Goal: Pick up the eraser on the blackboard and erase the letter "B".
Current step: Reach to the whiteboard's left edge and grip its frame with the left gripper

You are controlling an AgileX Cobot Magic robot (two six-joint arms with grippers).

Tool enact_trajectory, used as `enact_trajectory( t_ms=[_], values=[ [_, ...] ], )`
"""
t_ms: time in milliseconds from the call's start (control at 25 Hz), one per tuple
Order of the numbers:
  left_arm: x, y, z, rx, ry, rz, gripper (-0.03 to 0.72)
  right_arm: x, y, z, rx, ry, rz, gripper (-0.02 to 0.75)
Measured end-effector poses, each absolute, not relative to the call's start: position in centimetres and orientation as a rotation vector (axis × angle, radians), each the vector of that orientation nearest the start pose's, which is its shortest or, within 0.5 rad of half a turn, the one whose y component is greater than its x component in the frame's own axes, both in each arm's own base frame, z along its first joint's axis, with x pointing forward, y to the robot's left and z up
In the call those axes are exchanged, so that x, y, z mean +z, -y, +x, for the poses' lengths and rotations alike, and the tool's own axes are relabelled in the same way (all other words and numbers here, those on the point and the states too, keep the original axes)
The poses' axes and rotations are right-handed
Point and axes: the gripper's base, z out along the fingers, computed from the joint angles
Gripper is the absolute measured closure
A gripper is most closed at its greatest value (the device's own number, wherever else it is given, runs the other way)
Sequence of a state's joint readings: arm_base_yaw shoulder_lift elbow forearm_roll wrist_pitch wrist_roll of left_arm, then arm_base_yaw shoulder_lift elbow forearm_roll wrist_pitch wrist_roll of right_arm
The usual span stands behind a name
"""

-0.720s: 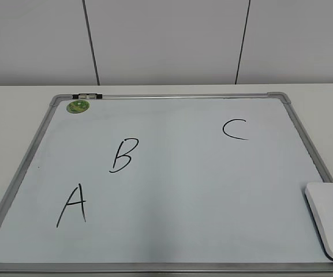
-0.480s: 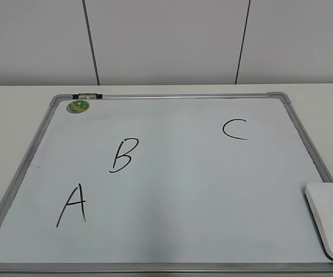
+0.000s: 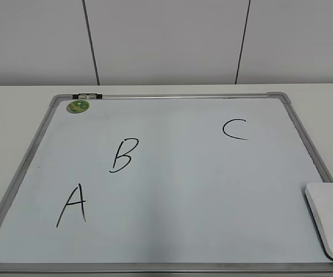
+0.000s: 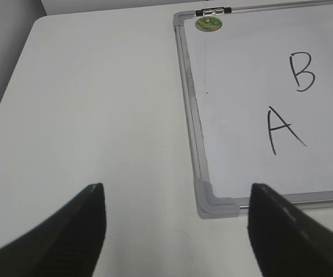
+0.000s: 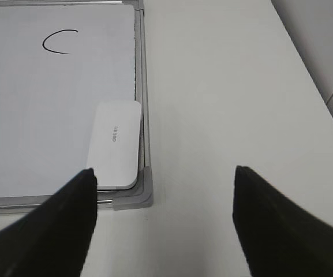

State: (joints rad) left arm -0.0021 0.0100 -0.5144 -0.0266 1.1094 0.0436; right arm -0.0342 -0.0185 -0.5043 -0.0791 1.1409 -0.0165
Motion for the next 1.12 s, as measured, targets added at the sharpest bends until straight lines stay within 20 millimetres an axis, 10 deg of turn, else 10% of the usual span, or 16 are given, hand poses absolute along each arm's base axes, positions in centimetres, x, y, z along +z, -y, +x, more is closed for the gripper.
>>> enact_trajectory(
  t_ms=[480,1120],
  values=[
    [29.0,0.6,0.6,-0.061,-2.099,0.049,0.149,27.2,0.6,-1.2,-0.126,-2.101,0.027,0.174],
    [32.8,1.0,15.7,-0.14,-2.427,0.004,0.15,27.2,0.6,-1.2,-0.126,-2.101,0.027,0.174]
  ],
)
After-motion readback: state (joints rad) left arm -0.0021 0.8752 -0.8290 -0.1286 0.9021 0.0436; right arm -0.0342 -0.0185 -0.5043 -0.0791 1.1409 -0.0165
